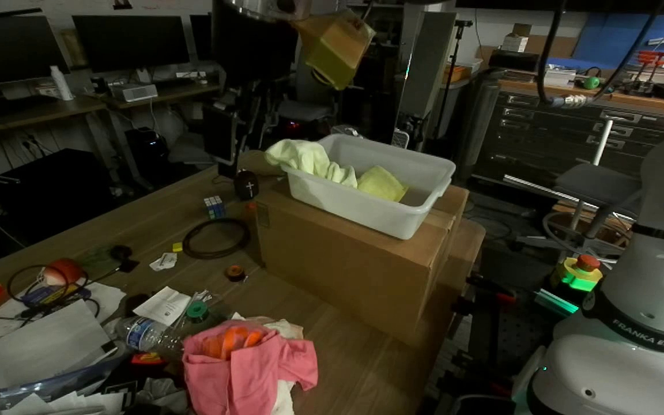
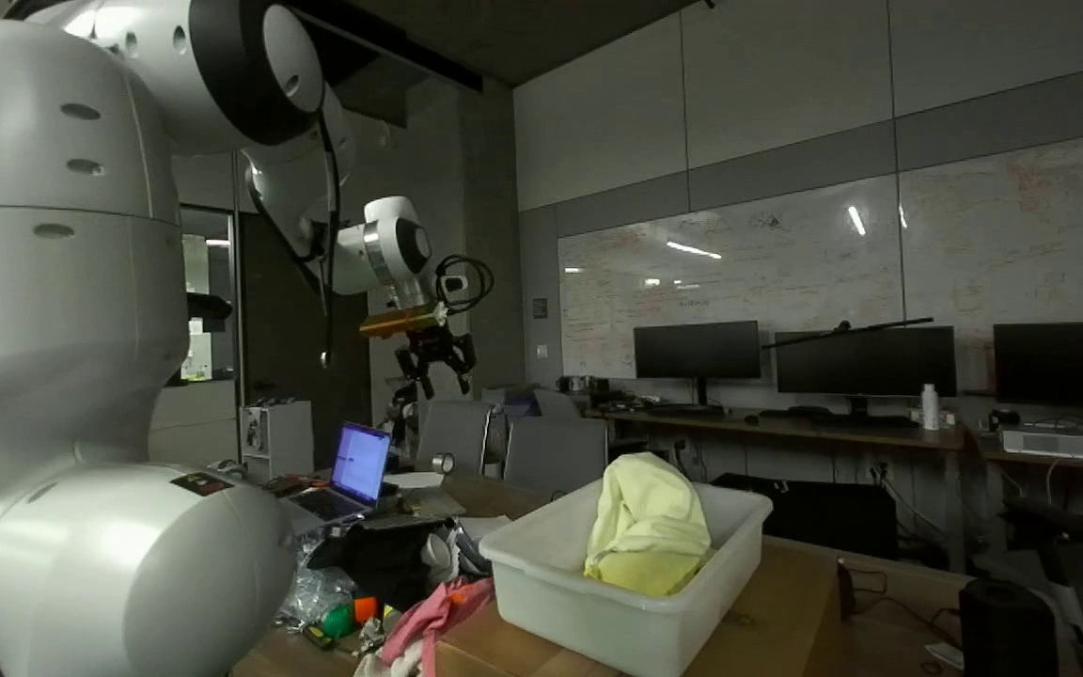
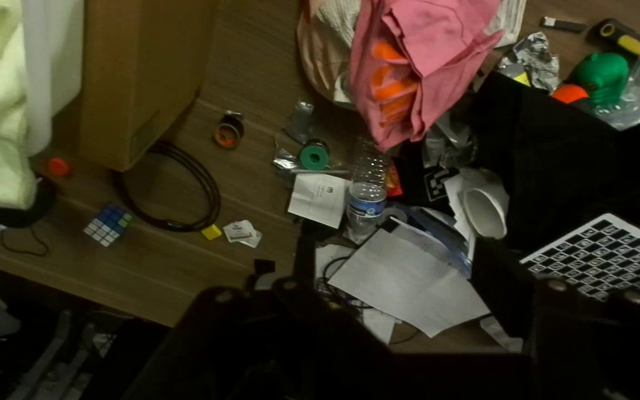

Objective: Pick up the clothes from the container and put them on the table.

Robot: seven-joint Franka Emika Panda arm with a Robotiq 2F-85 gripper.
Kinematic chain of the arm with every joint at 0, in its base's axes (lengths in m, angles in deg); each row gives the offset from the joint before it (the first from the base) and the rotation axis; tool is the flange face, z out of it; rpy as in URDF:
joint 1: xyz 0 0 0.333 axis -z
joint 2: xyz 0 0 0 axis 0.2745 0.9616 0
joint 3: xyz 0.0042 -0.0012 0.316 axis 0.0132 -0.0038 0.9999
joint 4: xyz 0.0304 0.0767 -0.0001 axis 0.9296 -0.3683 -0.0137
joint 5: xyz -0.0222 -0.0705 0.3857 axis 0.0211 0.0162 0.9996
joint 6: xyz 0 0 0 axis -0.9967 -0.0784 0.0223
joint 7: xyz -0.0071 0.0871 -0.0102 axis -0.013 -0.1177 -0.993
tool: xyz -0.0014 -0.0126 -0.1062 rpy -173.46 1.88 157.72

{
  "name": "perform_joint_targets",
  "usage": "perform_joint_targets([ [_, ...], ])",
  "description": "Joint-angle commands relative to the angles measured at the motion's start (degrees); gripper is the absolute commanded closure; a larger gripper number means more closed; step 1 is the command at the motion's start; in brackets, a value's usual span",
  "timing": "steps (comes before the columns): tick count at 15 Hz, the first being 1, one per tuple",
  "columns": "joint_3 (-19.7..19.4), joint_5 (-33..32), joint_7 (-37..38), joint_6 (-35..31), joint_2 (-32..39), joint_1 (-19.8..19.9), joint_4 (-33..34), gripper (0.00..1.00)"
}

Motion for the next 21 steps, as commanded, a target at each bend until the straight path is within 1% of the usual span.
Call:
perform_joint_targets([
  [1, -2.1, -2.3, 4.1, 0.6, -2.3, 3.1, -2.0, 0.00],
  [4, -5.1, -1.6, 4.9, -0.6, -4.2, 6.4, -5.0, 0.00],
  [8, -9.5, 0.3, 2.6, -0.7, -5.8, 10.9, -8.3, 0.01],
  [11, -12.1, 1.1, 0.1, -0.4, -5.1, 13.5, -9.3, 0.00],
  [16, -15.0, 3.1, -4.8, 0.1, -1.9, 15.9, -8.8, 0.00],
  [21, -16.5, 7.8, -12.1, 0.7, 2.4, 16.6, -6.8, 0.00],
])
